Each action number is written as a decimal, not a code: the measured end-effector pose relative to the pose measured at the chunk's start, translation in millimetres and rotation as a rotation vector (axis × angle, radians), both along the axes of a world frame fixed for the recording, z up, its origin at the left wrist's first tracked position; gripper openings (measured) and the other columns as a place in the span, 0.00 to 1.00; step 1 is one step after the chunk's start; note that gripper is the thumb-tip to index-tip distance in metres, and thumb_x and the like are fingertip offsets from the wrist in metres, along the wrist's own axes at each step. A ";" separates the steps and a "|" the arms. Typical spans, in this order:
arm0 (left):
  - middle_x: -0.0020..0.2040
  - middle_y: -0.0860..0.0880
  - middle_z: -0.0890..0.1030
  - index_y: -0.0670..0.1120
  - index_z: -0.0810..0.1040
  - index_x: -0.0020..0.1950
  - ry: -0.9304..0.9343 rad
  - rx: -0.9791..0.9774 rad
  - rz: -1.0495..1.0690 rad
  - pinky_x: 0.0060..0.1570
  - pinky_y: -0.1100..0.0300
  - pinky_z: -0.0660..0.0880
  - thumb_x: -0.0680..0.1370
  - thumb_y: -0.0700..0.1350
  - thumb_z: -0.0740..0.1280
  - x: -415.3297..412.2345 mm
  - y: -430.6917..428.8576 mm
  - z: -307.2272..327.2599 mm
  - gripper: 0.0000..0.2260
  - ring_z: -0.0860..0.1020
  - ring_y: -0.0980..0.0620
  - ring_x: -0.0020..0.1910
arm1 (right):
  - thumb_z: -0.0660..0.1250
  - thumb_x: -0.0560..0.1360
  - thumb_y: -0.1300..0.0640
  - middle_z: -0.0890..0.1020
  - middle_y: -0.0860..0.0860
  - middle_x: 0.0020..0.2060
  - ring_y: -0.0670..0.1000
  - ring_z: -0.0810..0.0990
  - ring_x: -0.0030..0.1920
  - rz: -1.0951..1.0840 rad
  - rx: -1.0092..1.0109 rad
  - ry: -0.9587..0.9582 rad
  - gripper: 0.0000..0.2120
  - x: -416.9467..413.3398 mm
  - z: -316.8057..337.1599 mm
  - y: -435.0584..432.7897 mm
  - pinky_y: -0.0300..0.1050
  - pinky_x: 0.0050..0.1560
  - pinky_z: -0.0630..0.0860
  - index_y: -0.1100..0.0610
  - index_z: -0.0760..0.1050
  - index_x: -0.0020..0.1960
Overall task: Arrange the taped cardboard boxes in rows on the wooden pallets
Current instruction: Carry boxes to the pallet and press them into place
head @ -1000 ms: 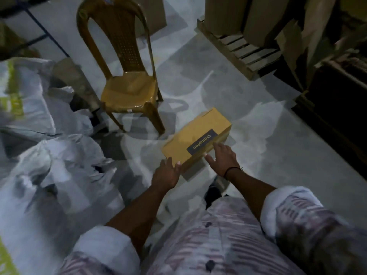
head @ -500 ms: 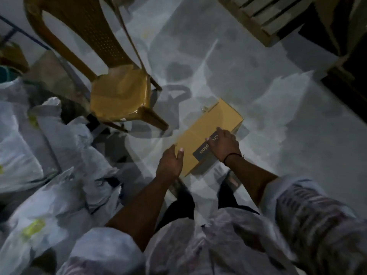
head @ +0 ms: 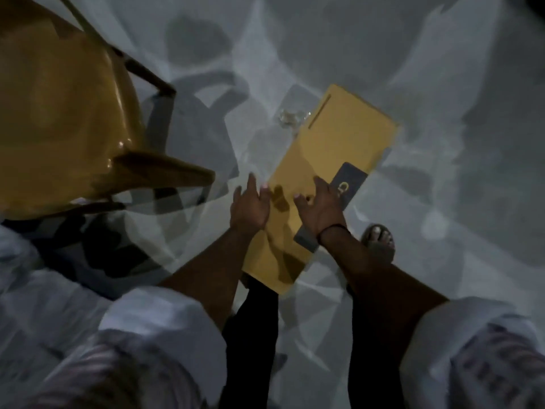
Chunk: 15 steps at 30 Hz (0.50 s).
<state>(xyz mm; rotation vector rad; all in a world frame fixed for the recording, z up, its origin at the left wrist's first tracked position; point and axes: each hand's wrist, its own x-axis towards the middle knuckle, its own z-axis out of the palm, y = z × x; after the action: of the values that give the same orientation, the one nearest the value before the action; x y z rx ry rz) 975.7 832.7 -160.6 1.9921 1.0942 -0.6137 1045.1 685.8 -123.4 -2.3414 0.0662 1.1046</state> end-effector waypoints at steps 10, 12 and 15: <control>0.54 0.46 0.85 0.51 0.85 0.57 -0.104 -0.270 -0.035 0.56 0.50 0.78 0.83 0.66 0.51 -2.3 -43.3 -32.1 0.28 0.82 0.44 0.53 | 0.68 0.78 0.50 0.59 0.57 0.75 0.64 0.63 0.71 -0.510 -0.182 -0.233 0.27 -42.6 -36.5 -17.3 0.56 0.67 0.68 0.54 0.62 0.72; 0.54 0.44 0.84 0.48 0.82 0.57 -0.089 -0.221 -0.071 0.54 0.51 0.77 0.85 0.62 0.54 2.6 -47.6 -42.8 0.23 0.81 0.42 0.54 | 0.67 0.78 0.58 0.61 0.60 0.74 0.64 0.65 0.70 -0.453 -0.194 -0.297 0.28 -44.7 -37.0 -33.9 0.53 0.67 0.66 0.58 0.62 0.74; 0.65 0.43 0.80 0.49 0.77 0.68 -0.009 -0.140 -0.247 0.63 0.45 0.75 0.80 0.63 0.55 15.7 -49.8 -66.7 0.26 0.77 0.39 0.64 | 0.64 0.75 0.65 0.66 0.63 0.72 0.64 0.69 0.68 -0.507 -0.213 -0.358 0.29 -49.1 -46.5 -58.1 0.54 0.67 0.68 0.62 0.63 0.75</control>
<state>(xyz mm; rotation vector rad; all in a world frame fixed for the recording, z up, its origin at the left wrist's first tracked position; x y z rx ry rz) 991.5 782.8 -227.3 2.0195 0.7821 -0.7872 996.0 627.7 -169.9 -2.4695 0.6323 0.4440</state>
